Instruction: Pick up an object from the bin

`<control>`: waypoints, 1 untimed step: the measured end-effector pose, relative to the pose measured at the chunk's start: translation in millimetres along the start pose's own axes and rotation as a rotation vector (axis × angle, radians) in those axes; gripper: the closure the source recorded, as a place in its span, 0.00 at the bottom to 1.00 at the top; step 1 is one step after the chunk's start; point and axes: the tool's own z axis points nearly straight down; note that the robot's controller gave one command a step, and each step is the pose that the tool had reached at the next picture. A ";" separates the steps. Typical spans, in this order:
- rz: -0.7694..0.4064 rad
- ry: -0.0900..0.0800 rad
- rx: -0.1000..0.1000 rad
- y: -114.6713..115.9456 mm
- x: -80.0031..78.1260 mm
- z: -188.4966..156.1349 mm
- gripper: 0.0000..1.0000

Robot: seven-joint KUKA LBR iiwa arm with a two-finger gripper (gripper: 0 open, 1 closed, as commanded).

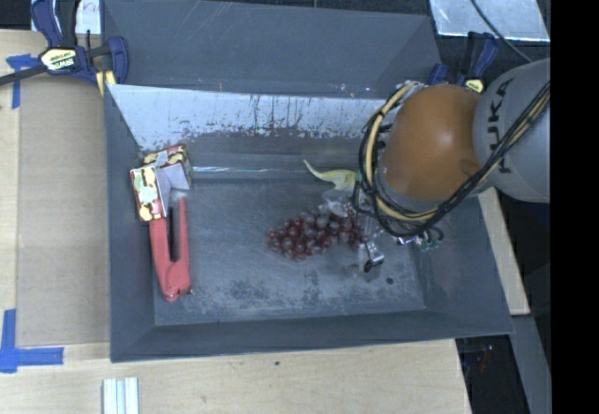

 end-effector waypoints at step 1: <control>0.046 -0.003 0.000 1.3 -26.9 16.6 0.00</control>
Offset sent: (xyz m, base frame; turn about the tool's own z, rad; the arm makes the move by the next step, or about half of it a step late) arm -0.0484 0.0142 0.1395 0.1038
